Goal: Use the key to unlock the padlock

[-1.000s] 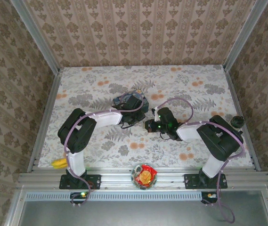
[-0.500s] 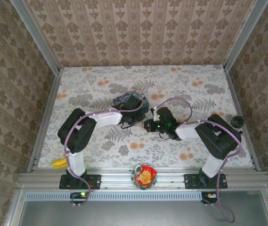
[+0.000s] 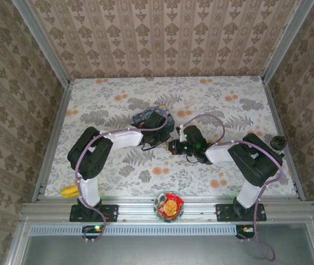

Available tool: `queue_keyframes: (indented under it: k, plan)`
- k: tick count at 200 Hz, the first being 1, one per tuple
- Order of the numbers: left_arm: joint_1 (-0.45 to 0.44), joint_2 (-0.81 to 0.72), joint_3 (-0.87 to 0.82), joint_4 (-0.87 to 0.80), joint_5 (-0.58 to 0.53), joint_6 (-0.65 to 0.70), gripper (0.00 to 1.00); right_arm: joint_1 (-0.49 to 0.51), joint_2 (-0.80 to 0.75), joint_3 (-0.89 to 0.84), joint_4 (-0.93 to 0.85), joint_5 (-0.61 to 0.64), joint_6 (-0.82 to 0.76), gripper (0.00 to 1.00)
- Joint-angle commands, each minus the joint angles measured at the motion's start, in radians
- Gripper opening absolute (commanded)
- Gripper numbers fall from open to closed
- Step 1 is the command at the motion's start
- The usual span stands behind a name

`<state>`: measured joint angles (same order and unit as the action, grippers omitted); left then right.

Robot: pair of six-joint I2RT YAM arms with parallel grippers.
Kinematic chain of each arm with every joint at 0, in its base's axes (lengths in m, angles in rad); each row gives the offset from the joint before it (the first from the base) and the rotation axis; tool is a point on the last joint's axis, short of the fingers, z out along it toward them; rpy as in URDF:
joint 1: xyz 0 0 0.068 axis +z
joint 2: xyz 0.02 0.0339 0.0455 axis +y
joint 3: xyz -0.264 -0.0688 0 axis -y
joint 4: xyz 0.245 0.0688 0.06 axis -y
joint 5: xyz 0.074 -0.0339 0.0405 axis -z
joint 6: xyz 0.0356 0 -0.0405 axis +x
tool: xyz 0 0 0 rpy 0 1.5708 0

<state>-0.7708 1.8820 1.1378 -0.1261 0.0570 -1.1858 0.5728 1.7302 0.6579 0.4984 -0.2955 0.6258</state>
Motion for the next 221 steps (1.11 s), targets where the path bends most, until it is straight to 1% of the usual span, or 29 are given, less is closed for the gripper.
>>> queue_keyframes:
  k: [1,40,57,94,119,125,154,193,221]
  plan:
    - [-0.002,-0.024,-0.004,0.002,0.032,-0.003,0.13,-0.005,0.014,0.030,0.068,-0.004,0.004,0.00]
    - [-0.003,-0.016,0.000,-0.001,0.039,-0.018,0.12,0.002,-0.002,0.020,0.087,0.002,-0.010,0.00]
    - [-0.005,-0.016,0.001,-0.003,0.050,-0.039,0.13,0.006,-0.012,0.023,0.066,0.031,-0.015,0.00]
    - [-0.024,-0.036,0.024,-0.071,0.042,-0.033,0.12,0.004,-0.027,0.010,0.091,0.073,0.017,0.00]
    - [-0.032,-0.055,0.002,-0.088,0.078,-0.072,0.11,0.002,-0.029,-0.006,0.133,0.065,0.064,0.00]
    - [-0.033,-0.057,0.004,-0.101,0.084,-0.080,0.09,0.002,-0.030,-0.013,0.149,0.063,0.075,0.00]
    - [-0.045,-0.062,0.016,-0.143,0.092,-0.096,0.08,0.002,-0.036,-0.047,0.191,0.059,0.105,0.00]
    - [-0.049,-0.070,0.012,-0.141,0.115,-0.155,0.09,0.002,-0.063,-0.078,0.189,0.058,0.101,0.00]
    - [-0.051,-0.073,0.011,-0.132,0.118,-0.173,0.09,0.000,-0.089,-0.093,0.175,0.064,0.103,0.00]
